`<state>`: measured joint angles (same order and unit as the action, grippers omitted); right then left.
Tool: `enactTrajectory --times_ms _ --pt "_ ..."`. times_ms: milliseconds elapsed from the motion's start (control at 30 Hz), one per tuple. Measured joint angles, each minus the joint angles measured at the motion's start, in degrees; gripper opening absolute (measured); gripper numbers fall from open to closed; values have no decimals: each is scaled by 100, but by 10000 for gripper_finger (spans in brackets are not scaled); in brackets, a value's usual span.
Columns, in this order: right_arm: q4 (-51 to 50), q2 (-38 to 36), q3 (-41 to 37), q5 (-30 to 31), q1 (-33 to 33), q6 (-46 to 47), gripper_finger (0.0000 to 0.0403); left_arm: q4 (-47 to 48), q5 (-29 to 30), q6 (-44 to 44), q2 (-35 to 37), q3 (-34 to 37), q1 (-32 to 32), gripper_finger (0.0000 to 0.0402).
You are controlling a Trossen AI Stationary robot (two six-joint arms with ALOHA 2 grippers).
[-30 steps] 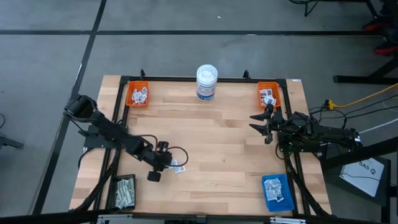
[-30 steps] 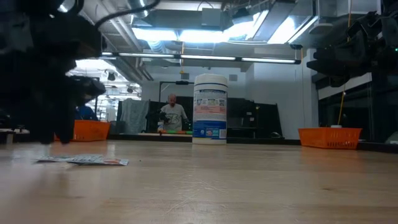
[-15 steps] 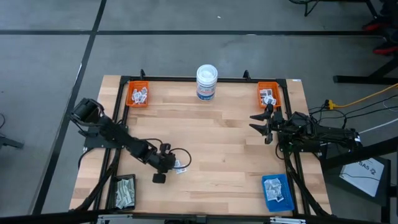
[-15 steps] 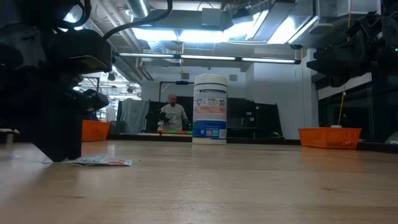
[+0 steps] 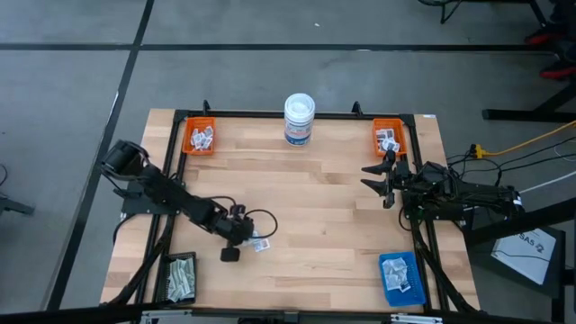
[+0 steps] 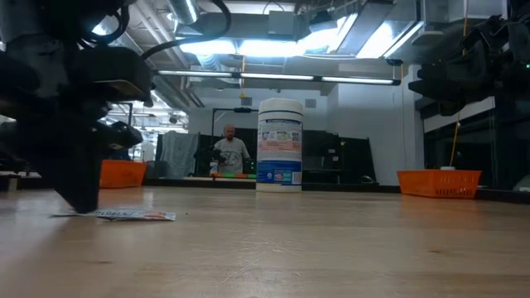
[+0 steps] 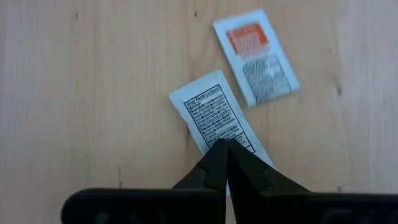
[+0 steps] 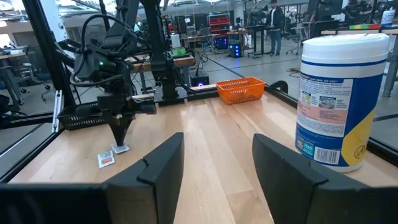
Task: Pick & Place First Aid Supplies
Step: Put the orange ointment pack into the left orange bin
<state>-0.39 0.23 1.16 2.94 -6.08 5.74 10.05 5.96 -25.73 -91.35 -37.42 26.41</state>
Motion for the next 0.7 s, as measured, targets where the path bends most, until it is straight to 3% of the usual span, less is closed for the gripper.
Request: enactTrajectory --times_ms 433,700 --pt "-1 1 0 0 1 -1 191 806 135 14 903 -161 7 7" --pt "-1 1 0 0 1 0 191 876 -128 -441 964 -165 7 77"
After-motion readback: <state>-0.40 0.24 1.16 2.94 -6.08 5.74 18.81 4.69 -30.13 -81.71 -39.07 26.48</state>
